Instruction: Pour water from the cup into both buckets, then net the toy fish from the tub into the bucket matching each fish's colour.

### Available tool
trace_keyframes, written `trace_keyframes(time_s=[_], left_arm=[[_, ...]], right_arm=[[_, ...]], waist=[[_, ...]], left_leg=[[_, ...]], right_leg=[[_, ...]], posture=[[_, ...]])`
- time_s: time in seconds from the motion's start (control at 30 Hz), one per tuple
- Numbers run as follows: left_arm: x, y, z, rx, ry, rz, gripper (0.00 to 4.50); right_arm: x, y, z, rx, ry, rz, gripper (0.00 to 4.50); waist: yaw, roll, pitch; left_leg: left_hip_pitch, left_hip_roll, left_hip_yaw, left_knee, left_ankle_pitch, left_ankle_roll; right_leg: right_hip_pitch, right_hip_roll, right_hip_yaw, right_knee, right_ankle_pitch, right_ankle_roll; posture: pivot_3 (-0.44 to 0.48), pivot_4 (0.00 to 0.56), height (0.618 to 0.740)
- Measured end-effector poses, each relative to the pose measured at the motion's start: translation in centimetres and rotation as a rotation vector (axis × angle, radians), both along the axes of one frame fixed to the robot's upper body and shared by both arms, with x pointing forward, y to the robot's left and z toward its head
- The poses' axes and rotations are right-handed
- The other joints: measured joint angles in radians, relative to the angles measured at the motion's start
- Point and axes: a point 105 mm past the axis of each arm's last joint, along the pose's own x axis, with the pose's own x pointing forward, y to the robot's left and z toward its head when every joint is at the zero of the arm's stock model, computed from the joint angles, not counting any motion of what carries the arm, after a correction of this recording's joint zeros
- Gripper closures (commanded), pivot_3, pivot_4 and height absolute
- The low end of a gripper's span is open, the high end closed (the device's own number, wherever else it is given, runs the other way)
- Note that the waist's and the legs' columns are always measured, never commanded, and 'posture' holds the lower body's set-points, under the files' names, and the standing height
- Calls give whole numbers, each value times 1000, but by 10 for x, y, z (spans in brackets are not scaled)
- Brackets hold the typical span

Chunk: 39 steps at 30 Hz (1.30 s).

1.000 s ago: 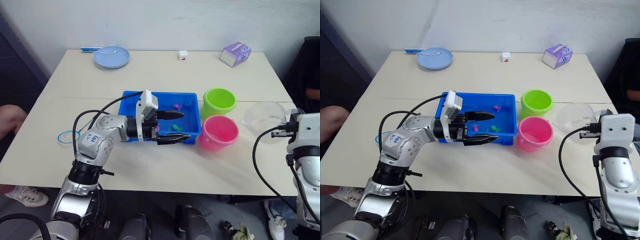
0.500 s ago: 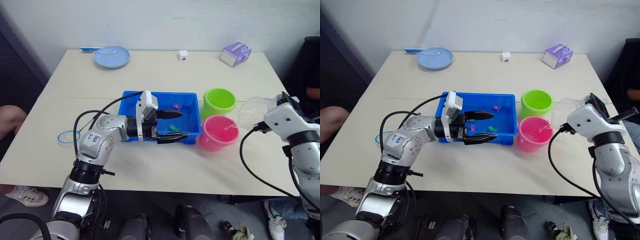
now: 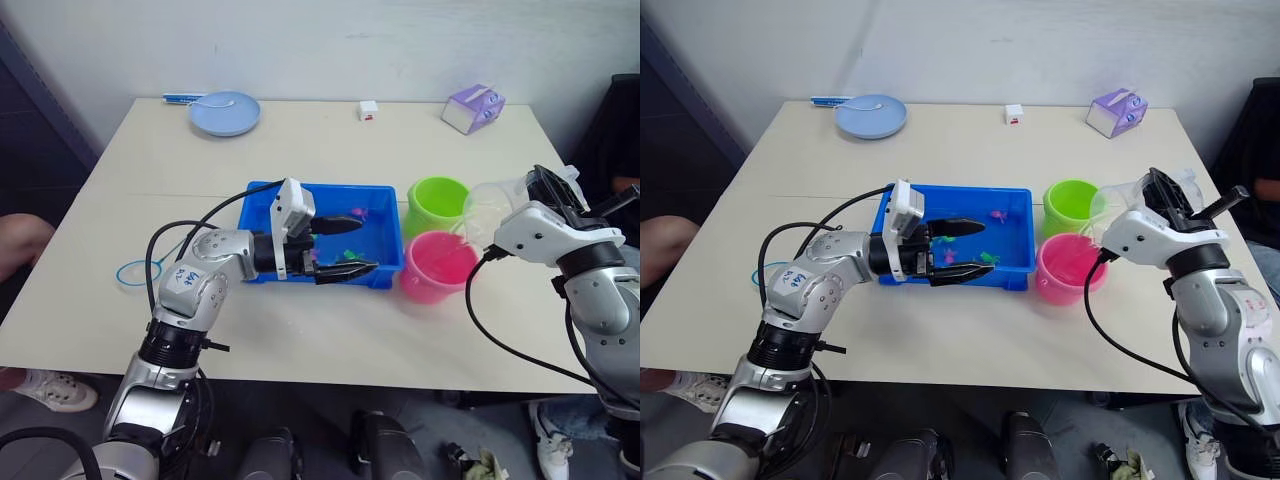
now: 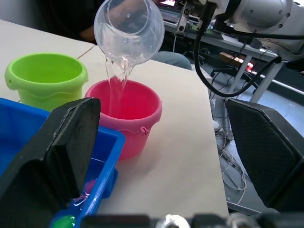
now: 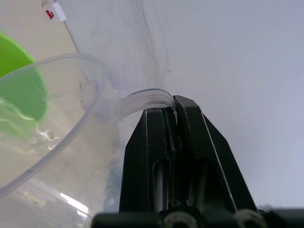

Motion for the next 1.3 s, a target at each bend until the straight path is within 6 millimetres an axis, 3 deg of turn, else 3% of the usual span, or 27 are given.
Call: trace_keyframes(time_s=[0.13, 0.37, 0.57, 0.73, 0.9, 1.03, 1.13, 1.3], left_arm=[[4, 1, 2, -8, -16, 30, 0], [16, 0, 5, -18, -38, 94, 0], [23, 0, 6, -19, -50, 121, 0], [33, -2, 10, -34, -59, 162, 0], [40, -2, 16, -46, -70, 186, 0], [41, -3, 15, -47, -65, 187, 0], [42, -2, 15, -46, -63, 191, 0], [40, 0, 15, -49, -70, 209, 0]], right_arm=[[3, -4, -11, 95, 51, 2, 3802], [6, -16, -25, 444, 125, 11, 3802], [11, -37, -28, 791, 133, -18, 3803], [33, -50, -19, 936, 131, -33, 3803], [60, -58, 6, 840, 82, -63, 3803], [86, -56, 19, 613, 72, -107, 3803], [95, -47, 23, 518, 64, -94, 3803], [118, -19, 21, 155, 79, -71, 3804]], waist=[[0, 0, 0], [0, -1, 0], [-1, 0, 0], [-4, 0, 0], [-5, 0, 0], [-16, 0, 0], [-21, 0, 0], [-28, 0, 1]], left_leg=[[0, 0, 0, 0, 0, 0], [0, 0, 0, 0, 0, 0], [0, 0, 0, 0, 0, 0], [0, 0, 0, 1, 0, 0], [-1, 0, 1, -1, 0, 0], [-1, 0, 1, -1, 0, 1], [-2, 0, 0, -2, 1, 0], [-3, 0, 0, -1, 1, 0]], right_leg=[[0, 0, 0, 0, 0, 0], [0, 0, -1, 0, 0, 0], [0, 0, 0, 1, 0, 0], [-1, 0, 0, 1, 0, 0], [-2, 0, 0, 1, 0, 0], [-3, -1, 0, 1, 0, 0], [-3, -1, -1, 1, 0, 0], [-4, -2, -1, 1, 0, 0]], posture=[[0, 150, 740], [0, 150, 740], [0, 150, 740], [0, 150, 740], [0, 150, 740], [0, 150, 740], [0, 150, 740], [0, 150, 740]])
